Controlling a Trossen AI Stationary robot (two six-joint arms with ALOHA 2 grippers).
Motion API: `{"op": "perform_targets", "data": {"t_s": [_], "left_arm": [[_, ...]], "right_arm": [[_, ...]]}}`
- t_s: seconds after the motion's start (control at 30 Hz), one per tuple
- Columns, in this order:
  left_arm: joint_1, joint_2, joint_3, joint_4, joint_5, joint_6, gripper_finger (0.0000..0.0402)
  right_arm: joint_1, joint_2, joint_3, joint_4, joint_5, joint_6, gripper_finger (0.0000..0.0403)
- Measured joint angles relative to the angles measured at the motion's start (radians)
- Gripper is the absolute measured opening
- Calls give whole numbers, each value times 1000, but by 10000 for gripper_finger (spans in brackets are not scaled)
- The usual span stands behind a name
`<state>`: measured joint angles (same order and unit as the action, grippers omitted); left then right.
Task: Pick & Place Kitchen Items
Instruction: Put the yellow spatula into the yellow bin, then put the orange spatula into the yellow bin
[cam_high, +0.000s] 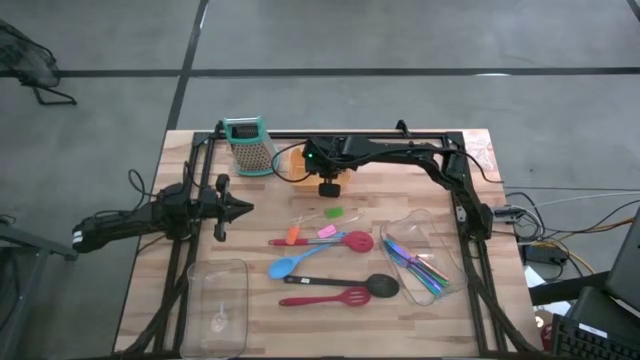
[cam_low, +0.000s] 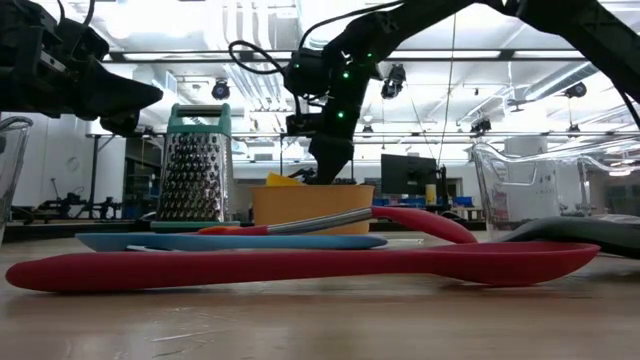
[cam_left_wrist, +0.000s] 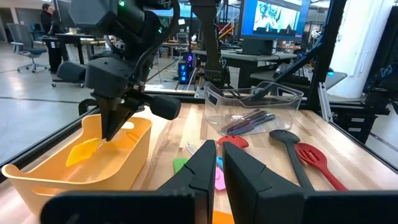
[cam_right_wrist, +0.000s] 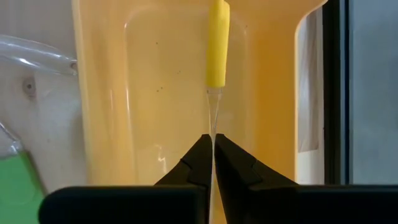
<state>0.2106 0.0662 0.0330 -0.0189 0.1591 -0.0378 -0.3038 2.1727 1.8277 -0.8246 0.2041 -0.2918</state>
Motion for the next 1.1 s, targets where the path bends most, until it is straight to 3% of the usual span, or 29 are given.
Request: {"op": "perform_targets", "data": {"t_s": [0.4, 0.8, 1.1], "left_arm": [[0, 0, 0, 0, 0, 0, 35], [0, 0, 0, 0, 0, 0, 35], [0, 0, 0, 0, 0, 0, 35]], "right_arm": [[22, -3, 55, -9, 8, 10, 102], [220, -5, 70, 108, -3, -209, 161], [285, 2, 32, 220, -63, -220, 191]]}}
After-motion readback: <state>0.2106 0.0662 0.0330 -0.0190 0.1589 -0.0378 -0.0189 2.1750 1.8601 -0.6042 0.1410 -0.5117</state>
